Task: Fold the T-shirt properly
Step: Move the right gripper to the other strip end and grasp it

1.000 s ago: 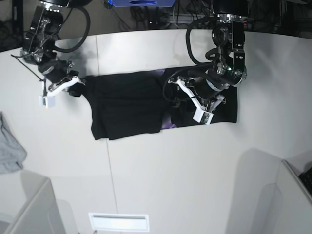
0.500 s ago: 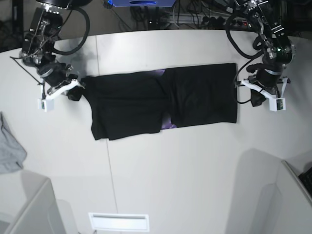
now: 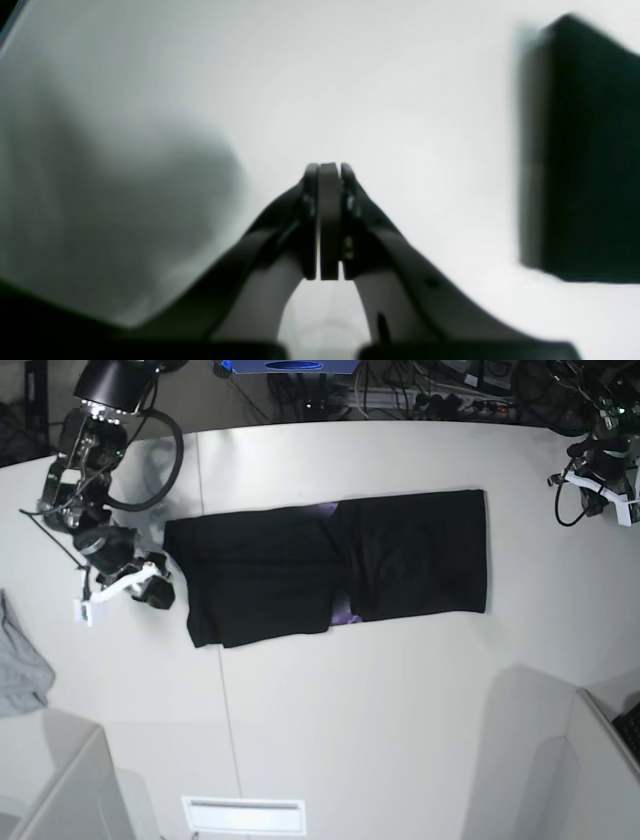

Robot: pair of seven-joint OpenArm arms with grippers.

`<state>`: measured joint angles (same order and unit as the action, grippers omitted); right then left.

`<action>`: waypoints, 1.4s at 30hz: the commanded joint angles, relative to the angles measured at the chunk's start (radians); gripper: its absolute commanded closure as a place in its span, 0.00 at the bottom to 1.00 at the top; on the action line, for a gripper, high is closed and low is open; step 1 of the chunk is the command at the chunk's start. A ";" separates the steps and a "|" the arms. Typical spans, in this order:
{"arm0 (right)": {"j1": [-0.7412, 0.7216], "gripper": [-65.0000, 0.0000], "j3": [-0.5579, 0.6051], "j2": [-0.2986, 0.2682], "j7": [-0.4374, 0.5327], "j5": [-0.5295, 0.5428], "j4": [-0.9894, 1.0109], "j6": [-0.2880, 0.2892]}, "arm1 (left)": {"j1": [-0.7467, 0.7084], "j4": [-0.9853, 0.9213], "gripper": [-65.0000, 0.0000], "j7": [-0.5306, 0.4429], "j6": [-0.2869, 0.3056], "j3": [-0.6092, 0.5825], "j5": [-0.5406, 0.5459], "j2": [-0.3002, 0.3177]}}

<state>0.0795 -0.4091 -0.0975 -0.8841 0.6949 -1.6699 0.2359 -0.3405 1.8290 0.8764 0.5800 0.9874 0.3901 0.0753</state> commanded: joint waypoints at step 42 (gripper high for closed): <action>-0.123 0.37 0.180 0.022 -0.136 0.004 0.342 0.007 | -0.001 -0.002 1.00 -0.024 0.079 0.006 0.008 0.064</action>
<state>-0.0490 -0.2333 -0.0750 -0.9840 0.7422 -1.3350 0.2550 -0.3405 1.8114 0.8722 0.6563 0.9901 0.3901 0.1223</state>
